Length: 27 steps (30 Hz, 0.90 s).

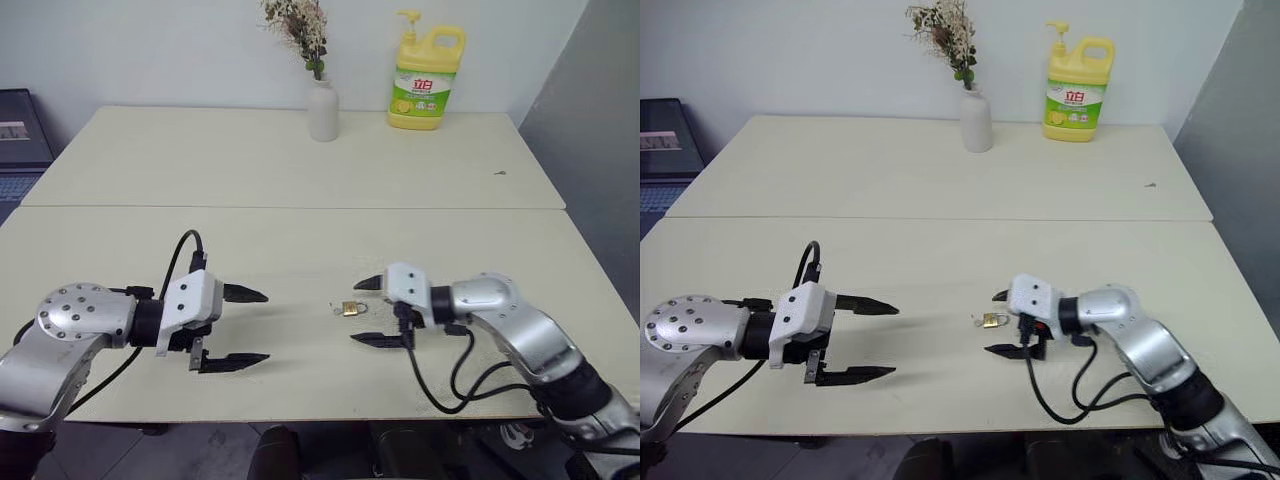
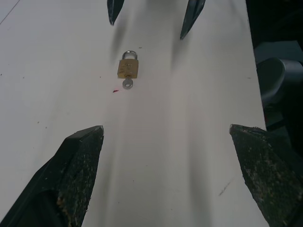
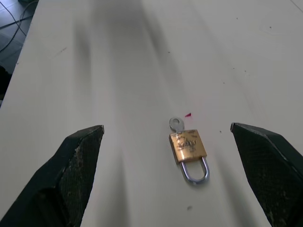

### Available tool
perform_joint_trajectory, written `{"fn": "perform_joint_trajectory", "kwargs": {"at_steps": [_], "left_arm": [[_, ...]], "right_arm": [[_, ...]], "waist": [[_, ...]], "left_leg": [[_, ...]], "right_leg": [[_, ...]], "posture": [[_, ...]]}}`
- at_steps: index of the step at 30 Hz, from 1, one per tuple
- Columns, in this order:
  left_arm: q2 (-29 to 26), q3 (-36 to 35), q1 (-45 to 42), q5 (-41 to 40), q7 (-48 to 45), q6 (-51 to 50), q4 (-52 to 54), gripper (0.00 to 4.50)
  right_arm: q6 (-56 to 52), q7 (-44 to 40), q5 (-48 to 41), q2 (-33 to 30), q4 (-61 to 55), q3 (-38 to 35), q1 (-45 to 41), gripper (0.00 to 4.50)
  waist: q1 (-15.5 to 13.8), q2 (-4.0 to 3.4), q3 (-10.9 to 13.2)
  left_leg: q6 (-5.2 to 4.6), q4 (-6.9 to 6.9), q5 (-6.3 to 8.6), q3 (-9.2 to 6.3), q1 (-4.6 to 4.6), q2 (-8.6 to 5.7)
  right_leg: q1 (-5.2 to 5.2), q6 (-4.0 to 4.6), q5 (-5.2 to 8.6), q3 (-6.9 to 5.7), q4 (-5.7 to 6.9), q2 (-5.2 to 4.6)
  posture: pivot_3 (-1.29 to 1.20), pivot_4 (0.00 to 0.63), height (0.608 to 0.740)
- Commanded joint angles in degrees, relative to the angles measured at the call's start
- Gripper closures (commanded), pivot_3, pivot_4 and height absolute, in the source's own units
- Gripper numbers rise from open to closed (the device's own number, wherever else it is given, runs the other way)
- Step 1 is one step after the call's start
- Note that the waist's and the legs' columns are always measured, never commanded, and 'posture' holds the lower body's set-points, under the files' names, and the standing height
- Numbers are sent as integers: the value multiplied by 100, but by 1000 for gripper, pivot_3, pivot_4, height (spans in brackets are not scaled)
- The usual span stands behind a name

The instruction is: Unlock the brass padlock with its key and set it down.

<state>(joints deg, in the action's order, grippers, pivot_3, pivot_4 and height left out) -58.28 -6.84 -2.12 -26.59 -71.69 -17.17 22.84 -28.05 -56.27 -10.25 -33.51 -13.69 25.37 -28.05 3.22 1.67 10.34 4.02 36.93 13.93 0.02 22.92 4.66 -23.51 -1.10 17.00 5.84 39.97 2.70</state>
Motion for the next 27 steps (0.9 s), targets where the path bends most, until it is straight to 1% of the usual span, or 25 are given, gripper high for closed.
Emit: {"fn": "perform_joint_trajectory", "kwargs": {"at_steps": [1,6,10,22,25,27], "left_arm": [[26,-21,-38,42,45,95,115,27],[98,36,52,129,103,172,158,27],[106,8,144,184,116,236,130,27],[141,136,110,309,107,390,22,27],[139,144,103,304,94,405,12,0],[142,149,103,289,73,425,1,0]], "right_arm": [[1,-109,178,118,299,134,-300,0],[39,-342,288,313,873,242,-630,0],[102,-601,398,339,1239,354,-807,0],[285,-639,654,570,1596,310,-802,0],[308,-650,690,595,1622,295,-794,586],[426,-637,802,582,1688,337,-788,1232]], "waist": [[-3,0,0],[-21,0,0],[-15,0,0],[-7,0,0],[-6,0,0],[-6,0,0]], "left_leg": [[0,0,0,0,0,0],[0,0,0,2,1,1],[0,-1,0,1,1,2],[0,-1,0,-1,0,2],[0,0,0,0,0,2],[0,0,0,-1,0,2]], "right_leg": [[-1,0,0,0,0,0],[-1,6,3,0,1,0],[-2,7,3,-1,2,0],[-2,7,3,-2,3,0],[-2,7,3,-2,5,0],[-2,7,3,-3,5,1]], "posture": [[0,150,740],[0,150,740],[0,150,740],[0,150,740],[0,150,740],[0,150,740]]}}
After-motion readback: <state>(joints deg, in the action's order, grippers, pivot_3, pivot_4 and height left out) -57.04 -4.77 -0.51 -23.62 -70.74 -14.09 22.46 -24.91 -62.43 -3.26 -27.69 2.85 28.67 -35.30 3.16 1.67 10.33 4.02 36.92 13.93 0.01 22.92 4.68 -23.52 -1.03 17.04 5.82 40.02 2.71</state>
